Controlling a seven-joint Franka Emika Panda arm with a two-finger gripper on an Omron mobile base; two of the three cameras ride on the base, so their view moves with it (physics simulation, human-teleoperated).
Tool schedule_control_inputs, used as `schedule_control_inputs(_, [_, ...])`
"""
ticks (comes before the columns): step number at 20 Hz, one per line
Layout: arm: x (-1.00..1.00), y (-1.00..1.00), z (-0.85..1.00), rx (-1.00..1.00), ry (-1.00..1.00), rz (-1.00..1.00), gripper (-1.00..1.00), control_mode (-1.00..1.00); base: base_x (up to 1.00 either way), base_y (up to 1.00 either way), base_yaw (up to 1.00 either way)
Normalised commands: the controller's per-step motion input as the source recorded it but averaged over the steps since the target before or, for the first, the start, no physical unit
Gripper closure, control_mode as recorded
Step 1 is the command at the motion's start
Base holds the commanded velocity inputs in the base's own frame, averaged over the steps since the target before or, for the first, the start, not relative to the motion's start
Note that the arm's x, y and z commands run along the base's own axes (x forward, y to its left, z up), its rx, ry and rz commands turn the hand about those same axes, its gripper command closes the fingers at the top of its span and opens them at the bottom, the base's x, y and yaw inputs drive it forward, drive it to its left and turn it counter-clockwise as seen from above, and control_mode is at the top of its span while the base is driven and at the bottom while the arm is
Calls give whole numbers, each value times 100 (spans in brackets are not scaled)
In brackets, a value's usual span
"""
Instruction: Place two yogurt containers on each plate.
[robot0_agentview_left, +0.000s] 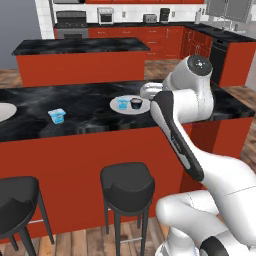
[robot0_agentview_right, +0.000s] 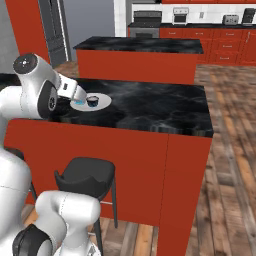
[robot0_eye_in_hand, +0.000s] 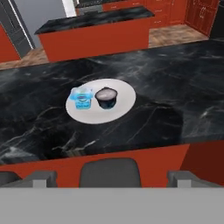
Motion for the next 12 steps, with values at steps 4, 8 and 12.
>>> schedule_control_inputs(4, [-32,0,29,0,0,0,-100,-100,0,0,0])
schedule_control_inputs(8, [-33,0,14,0,-1,0,-100,-100,0,0,0])
schedule_control_inputs(12, [-20,3,2,0,-3,0,-100,100,-45,32,3])
